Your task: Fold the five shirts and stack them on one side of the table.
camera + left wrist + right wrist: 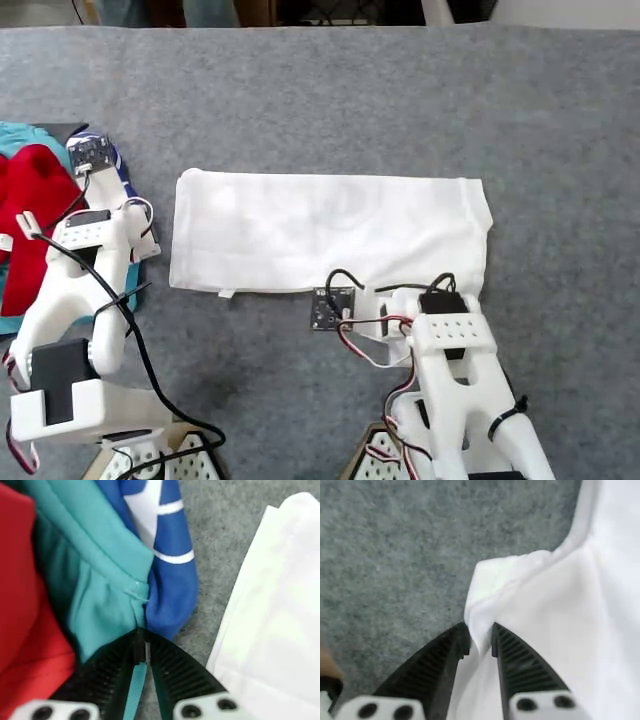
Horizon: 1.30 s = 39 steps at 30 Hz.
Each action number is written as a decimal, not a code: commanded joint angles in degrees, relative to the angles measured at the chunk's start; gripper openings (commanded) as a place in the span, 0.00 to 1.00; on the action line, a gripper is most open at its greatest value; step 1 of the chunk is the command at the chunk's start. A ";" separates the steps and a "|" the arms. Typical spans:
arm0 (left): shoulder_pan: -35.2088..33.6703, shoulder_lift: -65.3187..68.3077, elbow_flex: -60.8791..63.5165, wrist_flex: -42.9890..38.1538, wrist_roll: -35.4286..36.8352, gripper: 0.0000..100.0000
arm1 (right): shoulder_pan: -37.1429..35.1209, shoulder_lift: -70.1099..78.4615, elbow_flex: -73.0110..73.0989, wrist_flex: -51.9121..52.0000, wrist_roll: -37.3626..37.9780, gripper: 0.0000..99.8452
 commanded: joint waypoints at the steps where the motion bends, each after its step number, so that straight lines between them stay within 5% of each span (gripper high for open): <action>1: 0.57 -1.85 -0.04 -0.53 -0.62 0.03 | -0.26 0.22 1.45 -0.97 0.62 0.01; 22: 1.45 -1.85 -0.04 -0.97 -1.05 0.03 | 1.85 1.80 -24.57 5.45 3.87 0.01; 39: 1.45 -1.85 -0.04 -0.79 -1.05 0.03 | 2.20 35.38 -52.26 2.29 7.12 0.01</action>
